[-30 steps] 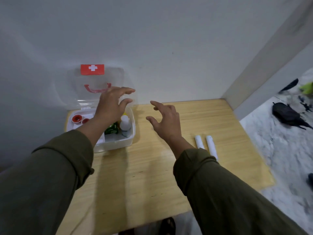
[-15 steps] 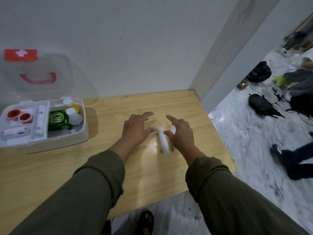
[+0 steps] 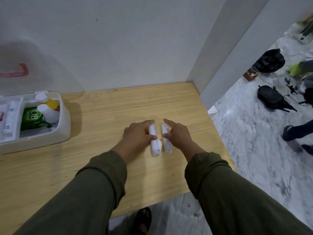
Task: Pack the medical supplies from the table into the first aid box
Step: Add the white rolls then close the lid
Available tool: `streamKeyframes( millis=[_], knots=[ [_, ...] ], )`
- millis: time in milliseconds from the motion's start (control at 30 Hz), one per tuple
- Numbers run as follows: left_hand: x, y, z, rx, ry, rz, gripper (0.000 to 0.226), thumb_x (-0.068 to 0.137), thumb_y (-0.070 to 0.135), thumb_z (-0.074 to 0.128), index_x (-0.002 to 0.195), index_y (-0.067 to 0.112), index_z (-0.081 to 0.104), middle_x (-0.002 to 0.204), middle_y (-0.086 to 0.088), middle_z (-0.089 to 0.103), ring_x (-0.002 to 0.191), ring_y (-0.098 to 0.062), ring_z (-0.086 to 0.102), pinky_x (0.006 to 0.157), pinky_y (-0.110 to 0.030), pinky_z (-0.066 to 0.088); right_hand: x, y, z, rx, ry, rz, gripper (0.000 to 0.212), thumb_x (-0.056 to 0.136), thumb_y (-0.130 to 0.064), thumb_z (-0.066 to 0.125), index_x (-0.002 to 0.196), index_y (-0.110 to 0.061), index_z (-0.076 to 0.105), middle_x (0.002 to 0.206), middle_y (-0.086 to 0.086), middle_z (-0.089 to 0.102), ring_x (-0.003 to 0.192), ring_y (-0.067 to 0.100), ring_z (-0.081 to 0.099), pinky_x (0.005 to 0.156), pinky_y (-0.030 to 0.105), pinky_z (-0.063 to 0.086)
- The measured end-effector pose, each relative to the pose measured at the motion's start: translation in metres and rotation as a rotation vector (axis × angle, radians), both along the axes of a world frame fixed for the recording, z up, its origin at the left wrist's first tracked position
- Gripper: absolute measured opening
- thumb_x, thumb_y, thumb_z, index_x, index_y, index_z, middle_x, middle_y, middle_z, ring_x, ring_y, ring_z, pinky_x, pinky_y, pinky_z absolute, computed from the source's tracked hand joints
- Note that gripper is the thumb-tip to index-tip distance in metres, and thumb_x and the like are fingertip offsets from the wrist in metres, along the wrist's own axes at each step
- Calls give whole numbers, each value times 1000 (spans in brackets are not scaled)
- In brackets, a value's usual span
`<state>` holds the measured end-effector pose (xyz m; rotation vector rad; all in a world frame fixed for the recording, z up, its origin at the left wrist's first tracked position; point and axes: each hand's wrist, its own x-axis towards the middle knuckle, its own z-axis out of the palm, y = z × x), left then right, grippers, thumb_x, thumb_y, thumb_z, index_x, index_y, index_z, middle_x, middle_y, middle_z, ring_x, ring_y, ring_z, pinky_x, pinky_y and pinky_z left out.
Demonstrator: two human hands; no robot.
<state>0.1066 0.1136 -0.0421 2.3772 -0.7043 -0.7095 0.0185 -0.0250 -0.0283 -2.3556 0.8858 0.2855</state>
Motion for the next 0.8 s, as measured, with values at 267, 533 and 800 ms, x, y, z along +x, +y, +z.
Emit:
streamKeyframes(
  millis=[267,533,800],
  knots=[
    [2,-9,-2,-32,76,12,44,73,28,74,112,37,54,103,3,65,104,-19,56,89,-36,47,6,5,0,15,-12,-20,50,85,-16,63,131,-22,48,118,14,59,111,28,53,91,35,44],
    [-5,-6,-5,-46,143,-15,59,82,16,66,134,35,44,106,1,61,96,-15,57,80,-26,44,2,18,9,69,-64,-60,44,85,-6,58,126,-20,49,110,15,62,102,31,58,88,40,51],
    [-5,-21,6,356,10,-382,70,87,15,60,145,25,23,130,-7,53,115,-25,50,93,-32,44,-2,28,8,31,-40,-83,50,86,-13,60,134,-19,45,122,14,60,114,29,55,100,39,45]
  ],
)
